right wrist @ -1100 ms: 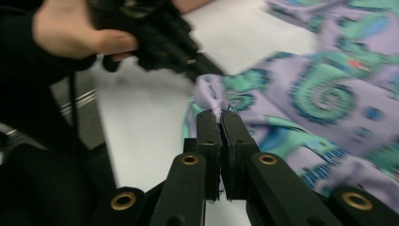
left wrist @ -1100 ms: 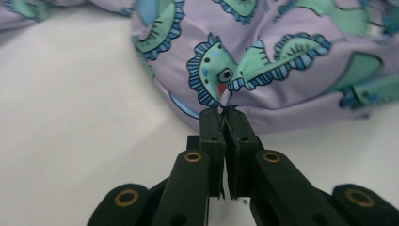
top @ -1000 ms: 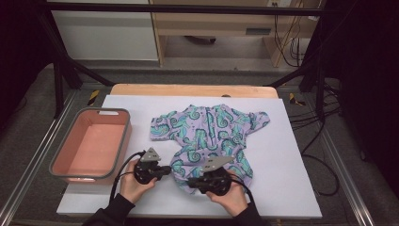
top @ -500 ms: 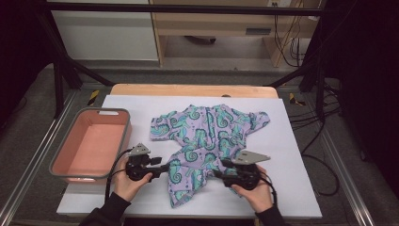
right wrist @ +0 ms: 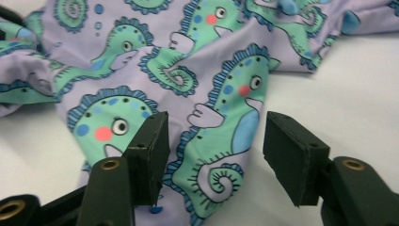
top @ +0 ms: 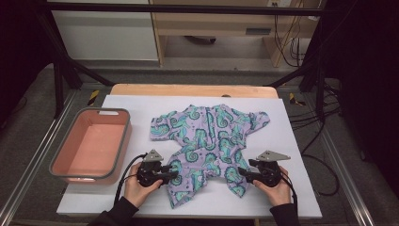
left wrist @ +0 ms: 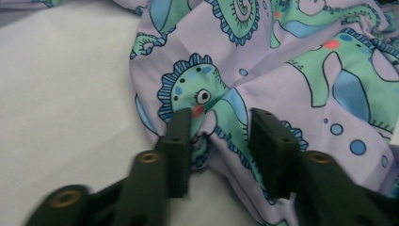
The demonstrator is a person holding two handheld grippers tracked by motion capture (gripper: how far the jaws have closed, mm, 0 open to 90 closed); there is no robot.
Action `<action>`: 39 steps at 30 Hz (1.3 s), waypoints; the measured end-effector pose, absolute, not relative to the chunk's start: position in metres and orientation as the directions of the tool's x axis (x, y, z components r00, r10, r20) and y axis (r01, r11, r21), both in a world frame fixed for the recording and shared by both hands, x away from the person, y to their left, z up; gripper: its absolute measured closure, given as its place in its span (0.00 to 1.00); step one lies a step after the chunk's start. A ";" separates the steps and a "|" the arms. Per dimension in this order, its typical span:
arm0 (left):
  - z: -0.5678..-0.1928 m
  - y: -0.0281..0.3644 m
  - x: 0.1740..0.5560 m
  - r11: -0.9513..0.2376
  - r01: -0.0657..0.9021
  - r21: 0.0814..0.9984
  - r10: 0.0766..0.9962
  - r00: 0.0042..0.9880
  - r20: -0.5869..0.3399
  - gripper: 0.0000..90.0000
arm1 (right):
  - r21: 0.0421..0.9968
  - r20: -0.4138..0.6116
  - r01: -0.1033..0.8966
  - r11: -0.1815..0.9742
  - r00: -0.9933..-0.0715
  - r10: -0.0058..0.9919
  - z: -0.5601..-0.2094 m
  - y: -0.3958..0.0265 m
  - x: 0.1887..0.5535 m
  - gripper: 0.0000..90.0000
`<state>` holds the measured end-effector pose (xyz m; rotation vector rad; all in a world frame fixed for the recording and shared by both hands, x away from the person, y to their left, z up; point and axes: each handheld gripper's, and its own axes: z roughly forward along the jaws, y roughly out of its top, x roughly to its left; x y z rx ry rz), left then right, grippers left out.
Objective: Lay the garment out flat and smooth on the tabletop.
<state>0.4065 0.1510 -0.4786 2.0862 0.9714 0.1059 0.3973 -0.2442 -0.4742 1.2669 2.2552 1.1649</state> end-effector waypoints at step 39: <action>-0.479 0.171 0.430 -0.345 0.598 0.724 0.689 0.685 -0.237 0.93 | 0.841 0.089 0.446 0.307 -0.673 0.734 -0.444 -0.186 0.392 0.47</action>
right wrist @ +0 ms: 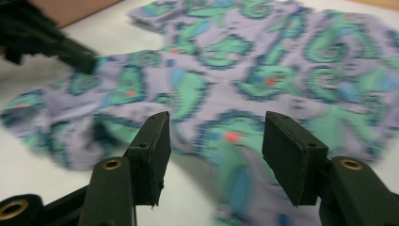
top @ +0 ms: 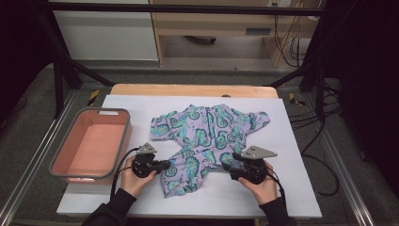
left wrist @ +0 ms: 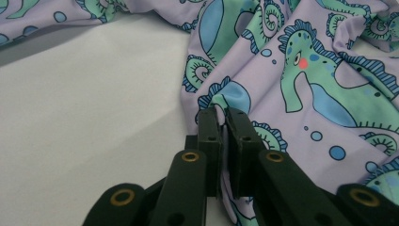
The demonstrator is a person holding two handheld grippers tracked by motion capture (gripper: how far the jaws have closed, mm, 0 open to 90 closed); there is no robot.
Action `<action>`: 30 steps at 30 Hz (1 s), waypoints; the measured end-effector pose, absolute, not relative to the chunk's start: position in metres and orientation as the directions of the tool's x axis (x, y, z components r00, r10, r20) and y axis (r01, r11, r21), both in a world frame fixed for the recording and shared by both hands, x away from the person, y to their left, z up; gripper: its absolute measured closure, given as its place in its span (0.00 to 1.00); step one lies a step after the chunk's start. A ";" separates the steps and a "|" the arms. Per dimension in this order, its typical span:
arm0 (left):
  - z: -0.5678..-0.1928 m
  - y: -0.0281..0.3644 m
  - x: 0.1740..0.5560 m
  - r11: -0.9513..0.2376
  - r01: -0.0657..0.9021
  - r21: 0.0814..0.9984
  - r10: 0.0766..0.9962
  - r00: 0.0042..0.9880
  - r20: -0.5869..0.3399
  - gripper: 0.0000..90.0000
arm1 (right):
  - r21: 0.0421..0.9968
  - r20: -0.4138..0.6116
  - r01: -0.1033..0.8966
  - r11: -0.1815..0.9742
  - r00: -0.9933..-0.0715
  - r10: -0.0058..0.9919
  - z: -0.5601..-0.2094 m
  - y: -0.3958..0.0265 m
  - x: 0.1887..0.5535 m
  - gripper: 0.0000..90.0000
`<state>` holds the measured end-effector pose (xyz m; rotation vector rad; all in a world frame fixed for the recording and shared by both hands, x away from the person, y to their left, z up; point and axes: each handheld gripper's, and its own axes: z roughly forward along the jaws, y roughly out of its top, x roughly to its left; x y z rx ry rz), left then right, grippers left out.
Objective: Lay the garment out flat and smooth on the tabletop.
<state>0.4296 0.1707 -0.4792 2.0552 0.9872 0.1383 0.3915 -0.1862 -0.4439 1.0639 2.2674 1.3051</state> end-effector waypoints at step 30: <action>-0.463 0.171 0.419 -0.342 0.592 0.730 0.658 0.705 -0.264 0.88 | 0.775 0.280 0.508 0.377 -0.810 0.516 -0.441 -0.112 0.355 0.92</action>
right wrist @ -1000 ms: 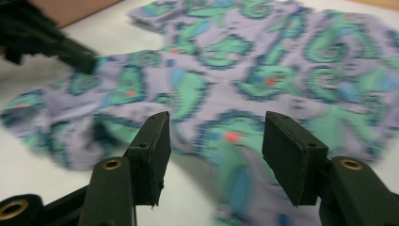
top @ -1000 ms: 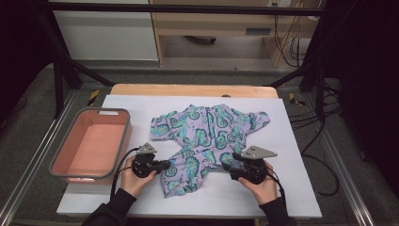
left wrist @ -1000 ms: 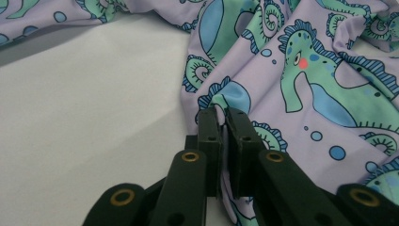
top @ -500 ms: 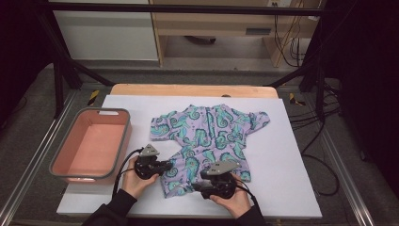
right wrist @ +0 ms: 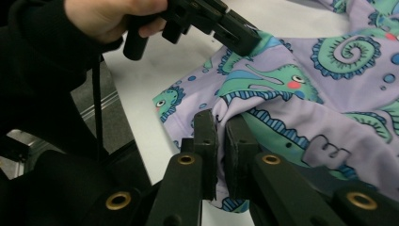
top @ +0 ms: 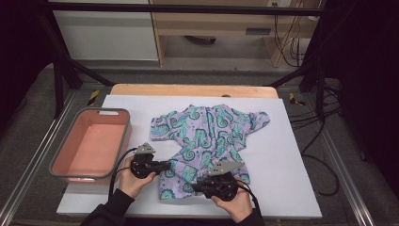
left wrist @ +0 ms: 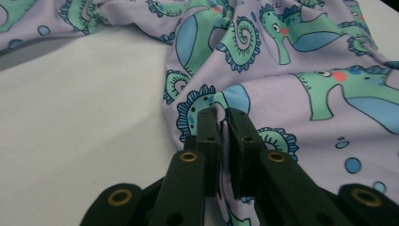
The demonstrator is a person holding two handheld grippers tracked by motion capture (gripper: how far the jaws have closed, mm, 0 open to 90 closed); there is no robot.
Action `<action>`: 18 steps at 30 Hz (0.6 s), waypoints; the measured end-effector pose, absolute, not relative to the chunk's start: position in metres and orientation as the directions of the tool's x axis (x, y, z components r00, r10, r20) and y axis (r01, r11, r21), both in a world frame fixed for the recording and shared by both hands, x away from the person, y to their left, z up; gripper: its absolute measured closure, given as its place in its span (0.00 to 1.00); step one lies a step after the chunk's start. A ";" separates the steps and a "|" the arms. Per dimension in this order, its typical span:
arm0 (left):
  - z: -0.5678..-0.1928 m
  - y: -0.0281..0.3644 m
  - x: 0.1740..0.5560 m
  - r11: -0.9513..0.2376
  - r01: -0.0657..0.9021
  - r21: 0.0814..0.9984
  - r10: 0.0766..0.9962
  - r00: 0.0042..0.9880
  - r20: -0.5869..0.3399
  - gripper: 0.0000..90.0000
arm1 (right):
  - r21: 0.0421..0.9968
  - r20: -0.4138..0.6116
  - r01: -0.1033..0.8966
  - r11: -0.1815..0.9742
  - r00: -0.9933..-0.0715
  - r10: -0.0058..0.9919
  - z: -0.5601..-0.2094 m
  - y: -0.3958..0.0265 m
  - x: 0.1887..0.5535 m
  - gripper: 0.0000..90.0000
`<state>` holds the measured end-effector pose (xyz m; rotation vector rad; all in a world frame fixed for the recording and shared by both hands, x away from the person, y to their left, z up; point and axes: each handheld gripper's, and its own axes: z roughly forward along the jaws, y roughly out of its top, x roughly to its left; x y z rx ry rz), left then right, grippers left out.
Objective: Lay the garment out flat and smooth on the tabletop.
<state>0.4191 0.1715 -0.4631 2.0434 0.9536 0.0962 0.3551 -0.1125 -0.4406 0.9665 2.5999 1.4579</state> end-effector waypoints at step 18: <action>-0.477 0.176 0.371 -0.354 0.620 0.700 0.671 0.690 -0.272 0.65 | 0.780 0.131 0.496 0.381 -0.725 0.676 -0.458 -0.174 0.358 0.61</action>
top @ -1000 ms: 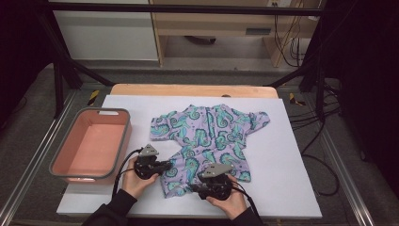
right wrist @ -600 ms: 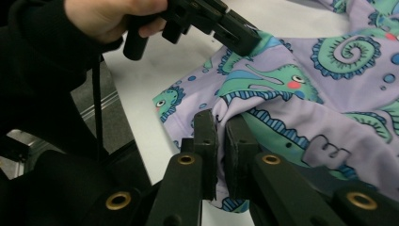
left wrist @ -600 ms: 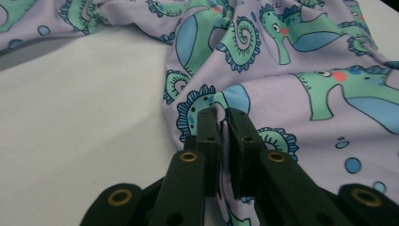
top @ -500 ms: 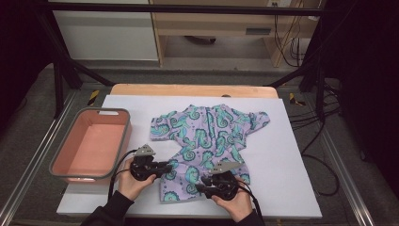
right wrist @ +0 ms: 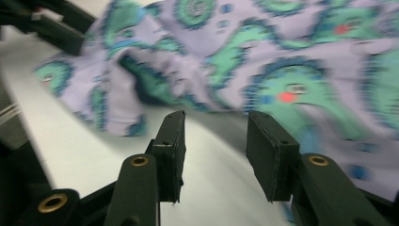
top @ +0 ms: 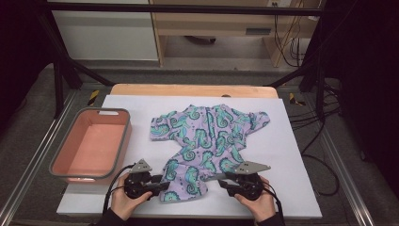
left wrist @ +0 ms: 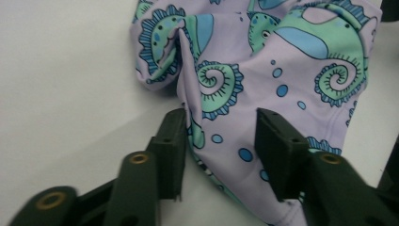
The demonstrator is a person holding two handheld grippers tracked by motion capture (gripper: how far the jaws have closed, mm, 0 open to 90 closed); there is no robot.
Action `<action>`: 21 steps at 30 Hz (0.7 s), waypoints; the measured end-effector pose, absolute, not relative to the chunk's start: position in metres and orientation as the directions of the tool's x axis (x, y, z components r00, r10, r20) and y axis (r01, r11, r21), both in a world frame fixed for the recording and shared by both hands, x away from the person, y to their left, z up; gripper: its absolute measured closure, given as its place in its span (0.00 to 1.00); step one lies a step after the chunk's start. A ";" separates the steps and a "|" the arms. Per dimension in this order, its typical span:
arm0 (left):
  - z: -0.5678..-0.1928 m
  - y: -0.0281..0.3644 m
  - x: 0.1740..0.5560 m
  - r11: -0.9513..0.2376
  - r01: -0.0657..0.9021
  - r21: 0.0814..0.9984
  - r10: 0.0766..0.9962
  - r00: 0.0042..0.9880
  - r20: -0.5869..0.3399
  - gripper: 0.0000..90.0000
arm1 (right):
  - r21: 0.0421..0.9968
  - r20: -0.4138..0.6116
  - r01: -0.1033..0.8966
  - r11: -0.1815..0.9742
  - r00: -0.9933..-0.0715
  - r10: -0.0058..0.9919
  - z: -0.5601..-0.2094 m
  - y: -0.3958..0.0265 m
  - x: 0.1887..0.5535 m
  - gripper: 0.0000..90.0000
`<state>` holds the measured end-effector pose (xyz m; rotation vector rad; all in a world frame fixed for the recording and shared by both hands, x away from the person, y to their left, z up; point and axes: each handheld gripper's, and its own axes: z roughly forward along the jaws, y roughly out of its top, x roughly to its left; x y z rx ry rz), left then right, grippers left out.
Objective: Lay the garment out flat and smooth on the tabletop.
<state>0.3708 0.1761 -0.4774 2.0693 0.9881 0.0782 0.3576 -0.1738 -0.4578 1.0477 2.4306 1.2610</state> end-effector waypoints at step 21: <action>-0.438 0.200 0.341 -0.367 0.649 0.666 0.580 0.720 -0.382 0.99 | 0.778 0.276 0.481 0.406 -0.840 0.466 -0.425 -0.106 0.353 0.94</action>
